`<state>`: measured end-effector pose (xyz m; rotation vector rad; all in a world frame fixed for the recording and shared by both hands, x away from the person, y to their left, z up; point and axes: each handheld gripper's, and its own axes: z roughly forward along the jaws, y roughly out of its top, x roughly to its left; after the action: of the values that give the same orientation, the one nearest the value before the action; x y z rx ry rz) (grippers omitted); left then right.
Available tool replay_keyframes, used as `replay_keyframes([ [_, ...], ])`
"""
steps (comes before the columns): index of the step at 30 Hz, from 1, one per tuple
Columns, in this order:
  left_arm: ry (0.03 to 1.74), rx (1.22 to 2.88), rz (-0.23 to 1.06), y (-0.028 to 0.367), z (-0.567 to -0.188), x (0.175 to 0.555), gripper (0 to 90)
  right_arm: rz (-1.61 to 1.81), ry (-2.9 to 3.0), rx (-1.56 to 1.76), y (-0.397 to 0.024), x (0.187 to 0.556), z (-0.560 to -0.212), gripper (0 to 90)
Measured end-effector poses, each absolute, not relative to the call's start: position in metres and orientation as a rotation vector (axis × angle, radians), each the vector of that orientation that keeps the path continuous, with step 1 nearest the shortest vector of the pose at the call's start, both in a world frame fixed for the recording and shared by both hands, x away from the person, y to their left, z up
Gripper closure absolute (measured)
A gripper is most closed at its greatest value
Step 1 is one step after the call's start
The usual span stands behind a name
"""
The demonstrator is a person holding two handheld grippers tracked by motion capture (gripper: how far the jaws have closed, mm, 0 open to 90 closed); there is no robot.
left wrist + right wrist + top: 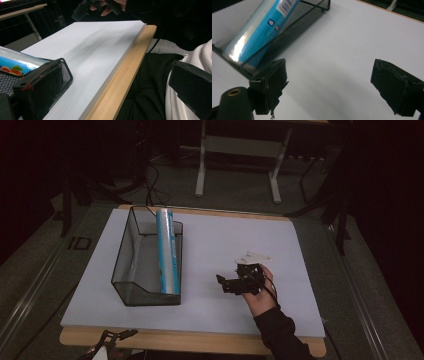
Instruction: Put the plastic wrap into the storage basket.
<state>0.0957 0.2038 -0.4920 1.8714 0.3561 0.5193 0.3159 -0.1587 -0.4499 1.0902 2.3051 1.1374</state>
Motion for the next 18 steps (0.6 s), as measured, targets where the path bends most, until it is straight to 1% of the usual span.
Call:
replay_keyframes([
  [18, 0.355, 1.874, 0.520, 0.203, -0.492, 0.096, 0.1, 1.109, 2.269, 1.060, -0.195, 0.275, -0.464, 13.5],
])
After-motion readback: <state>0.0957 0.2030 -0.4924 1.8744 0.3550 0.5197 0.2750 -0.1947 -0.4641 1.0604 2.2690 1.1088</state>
